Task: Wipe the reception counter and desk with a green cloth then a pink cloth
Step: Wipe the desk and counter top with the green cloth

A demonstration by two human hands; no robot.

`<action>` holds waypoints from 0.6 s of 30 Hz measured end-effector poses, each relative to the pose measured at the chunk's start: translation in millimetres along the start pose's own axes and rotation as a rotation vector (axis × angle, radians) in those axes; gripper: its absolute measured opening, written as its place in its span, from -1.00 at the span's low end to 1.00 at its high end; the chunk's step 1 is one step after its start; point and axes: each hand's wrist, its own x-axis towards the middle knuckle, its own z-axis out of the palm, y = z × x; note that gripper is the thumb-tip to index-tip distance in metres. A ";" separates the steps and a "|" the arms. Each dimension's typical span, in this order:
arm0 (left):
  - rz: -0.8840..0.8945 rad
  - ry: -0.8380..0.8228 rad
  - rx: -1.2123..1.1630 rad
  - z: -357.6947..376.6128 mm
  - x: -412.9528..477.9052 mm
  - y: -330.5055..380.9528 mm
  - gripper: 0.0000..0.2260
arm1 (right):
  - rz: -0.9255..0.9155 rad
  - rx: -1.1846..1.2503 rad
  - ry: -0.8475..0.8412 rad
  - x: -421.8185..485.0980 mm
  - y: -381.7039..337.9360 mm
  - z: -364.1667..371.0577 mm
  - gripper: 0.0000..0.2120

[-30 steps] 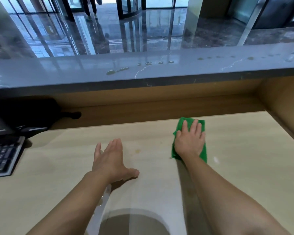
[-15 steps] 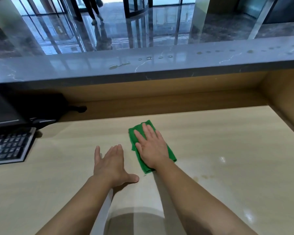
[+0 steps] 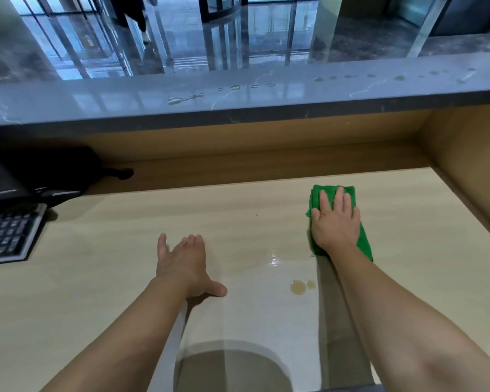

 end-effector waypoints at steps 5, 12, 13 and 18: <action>0.017 -0.011 -0.004 1.3 0.5 -1.2 -0.01 | -0.152 -0.002 -0.017 -36.3 -61.2 11.6 -0.46; 0.046 0.007 -0.084 -3.8 -10.0 -6.7 -0.09 | -0.551 0.029 -0.168 -95.1 -143.6 22.4 -0.48; 0.052 0.020 -0.070 -3.1 -13.3 -7.1 -0.07 | -0.600 0.002 -0.175 -95.3 -142.7 22.5 -0.48; 0.088 0.062 -0.004 -2.5 -28.9 -1.3 -0.02 | -0.661 -0.049 -0.149 -77.4 -97.0 18.7 -0.47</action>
